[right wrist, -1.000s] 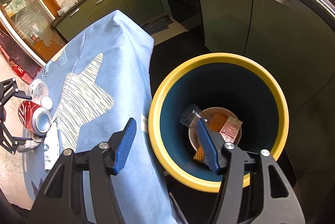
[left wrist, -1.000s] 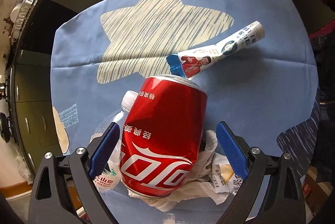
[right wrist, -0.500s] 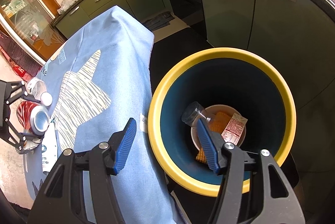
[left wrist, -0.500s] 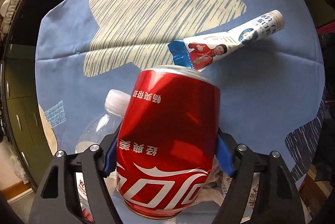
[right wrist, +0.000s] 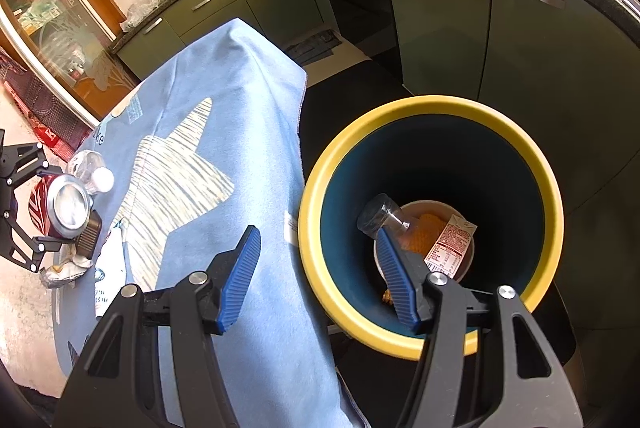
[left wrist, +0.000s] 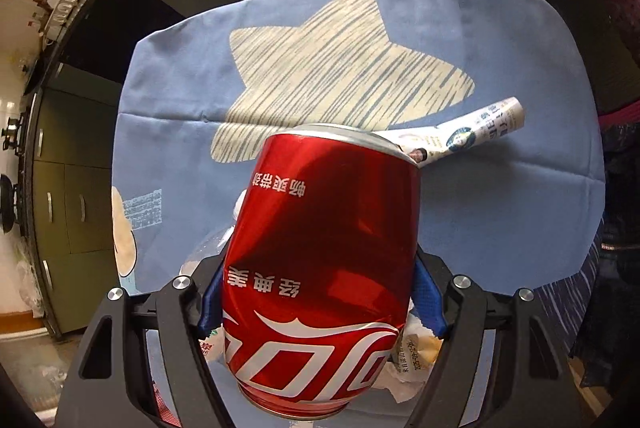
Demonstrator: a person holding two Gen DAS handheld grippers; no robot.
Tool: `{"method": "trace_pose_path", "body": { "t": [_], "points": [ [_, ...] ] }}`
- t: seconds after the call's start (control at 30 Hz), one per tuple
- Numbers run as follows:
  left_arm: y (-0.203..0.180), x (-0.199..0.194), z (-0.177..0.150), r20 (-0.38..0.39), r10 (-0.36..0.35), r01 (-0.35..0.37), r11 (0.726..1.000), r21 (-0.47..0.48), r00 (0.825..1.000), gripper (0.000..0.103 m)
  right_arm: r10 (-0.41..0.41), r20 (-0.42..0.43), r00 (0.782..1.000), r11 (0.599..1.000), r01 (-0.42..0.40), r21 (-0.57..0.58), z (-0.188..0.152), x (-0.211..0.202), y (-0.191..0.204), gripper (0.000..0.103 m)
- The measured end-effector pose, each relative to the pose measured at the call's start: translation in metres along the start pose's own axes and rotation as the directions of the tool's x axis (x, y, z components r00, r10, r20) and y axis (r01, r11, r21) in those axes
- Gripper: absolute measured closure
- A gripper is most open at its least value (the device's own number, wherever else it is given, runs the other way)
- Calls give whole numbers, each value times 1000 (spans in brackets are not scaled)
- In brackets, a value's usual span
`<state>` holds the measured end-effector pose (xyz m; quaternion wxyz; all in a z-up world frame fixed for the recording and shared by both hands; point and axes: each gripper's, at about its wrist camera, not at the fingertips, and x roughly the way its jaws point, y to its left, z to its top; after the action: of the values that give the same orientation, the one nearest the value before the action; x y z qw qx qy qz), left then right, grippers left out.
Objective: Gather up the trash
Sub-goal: 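Carry the red can over the bin and open the left gripper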
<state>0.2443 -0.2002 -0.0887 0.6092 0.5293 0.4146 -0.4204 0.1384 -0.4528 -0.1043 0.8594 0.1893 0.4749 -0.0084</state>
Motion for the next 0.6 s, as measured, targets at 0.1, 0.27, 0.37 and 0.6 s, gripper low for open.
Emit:
{"method": "trace_pose_path", "body": {
  "t": [0.1, 0.27, 0.37, 0.6],
  "points": [
    [-11, -10, 7, 17, 66, -64, 994, -88, 998, 29, 10, 14, 1000, 1000, -10, -2, -5, -8, -1, 46],
    [-24, -27, 19, 75, 117, -87, 941, -328, 990, 29, 28, 40, 999, 1000, -28, 9, -14, -21, -11, 46],
    [-40, -35, 35, 118, 137, -71, 892, -446, 984, 29, 39, 57, 998, 999, -40, 20, -21, -30, -20, 46],
    [-71, -31, 105, 196, 126, -7, 858, -514, 972, 29, 7, 120, 993, 998, -14, 57, -42, -61, -55, 46]
  ]
}}
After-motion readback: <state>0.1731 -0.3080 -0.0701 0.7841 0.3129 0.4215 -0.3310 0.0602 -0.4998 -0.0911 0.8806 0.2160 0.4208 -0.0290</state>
